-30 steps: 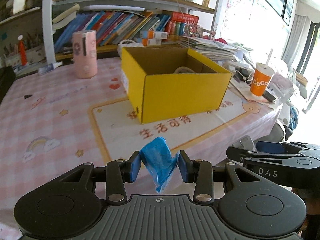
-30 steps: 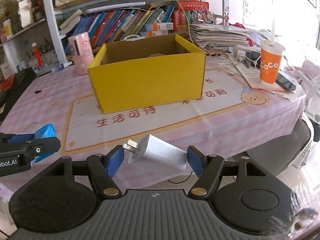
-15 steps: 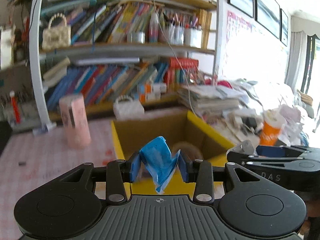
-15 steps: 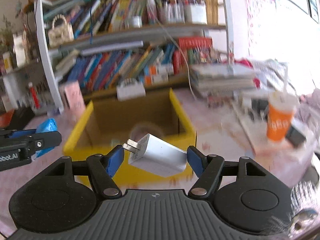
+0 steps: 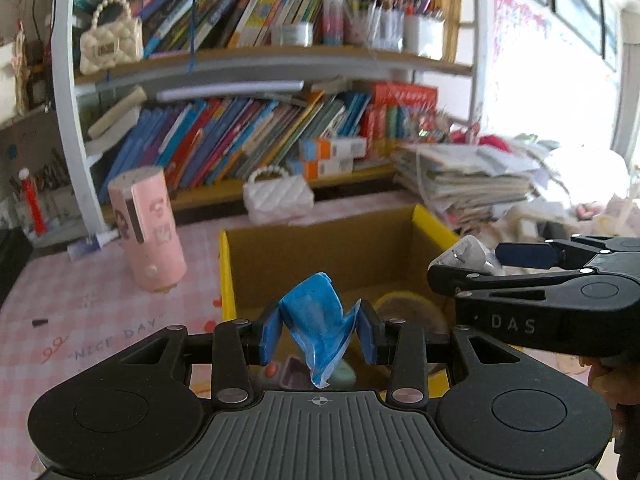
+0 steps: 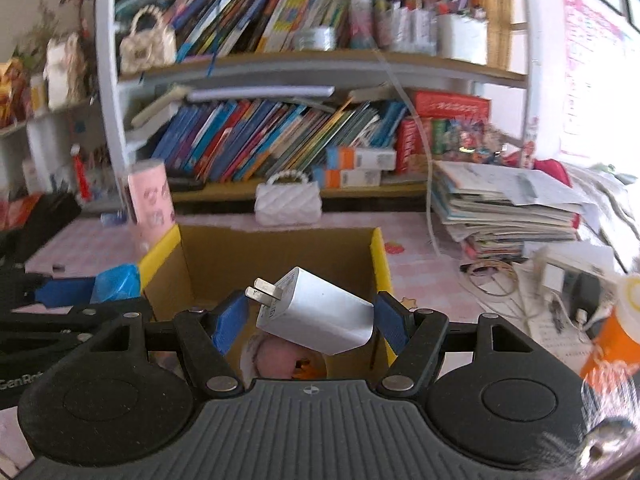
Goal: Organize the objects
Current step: 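Open the left tool to drop the blue paper while the right tool drops the charger into the box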
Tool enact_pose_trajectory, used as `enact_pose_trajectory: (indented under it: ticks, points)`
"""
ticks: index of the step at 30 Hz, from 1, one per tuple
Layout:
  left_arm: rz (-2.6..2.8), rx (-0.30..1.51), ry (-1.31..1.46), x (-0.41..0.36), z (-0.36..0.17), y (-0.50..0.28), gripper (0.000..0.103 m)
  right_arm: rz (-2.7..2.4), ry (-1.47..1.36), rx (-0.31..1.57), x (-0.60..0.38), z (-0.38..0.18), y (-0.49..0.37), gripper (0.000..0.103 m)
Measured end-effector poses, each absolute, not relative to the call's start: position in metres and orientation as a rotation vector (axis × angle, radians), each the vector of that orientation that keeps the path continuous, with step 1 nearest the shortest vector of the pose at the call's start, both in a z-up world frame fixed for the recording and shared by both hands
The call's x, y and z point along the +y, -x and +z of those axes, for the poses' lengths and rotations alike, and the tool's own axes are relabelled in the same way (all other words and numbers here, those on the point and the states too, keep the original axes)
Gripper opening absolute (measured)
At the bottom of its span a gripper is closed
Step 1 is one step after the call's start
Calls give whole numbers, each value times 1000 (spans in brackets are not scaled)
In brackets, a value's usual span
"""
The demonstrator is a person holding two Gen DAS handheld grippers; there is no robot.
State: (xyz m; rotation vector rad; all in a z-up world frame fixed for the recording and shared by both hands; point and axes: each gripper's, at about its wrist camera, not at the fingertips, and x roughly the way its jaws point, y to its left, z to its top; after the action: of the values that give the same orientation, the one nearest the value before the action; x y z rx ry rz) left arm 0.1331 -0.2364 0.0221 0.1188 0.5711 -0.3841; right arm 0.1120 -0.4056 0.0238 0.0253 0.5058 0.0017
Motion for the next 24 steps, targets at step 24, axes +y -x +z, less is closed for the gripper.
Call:
enact_pose_trajectory:
  ticks: [24]
  points:
    - [-275,678,-188,-255,-17,-161,40,137,134,684,-404,-21,-161,68]
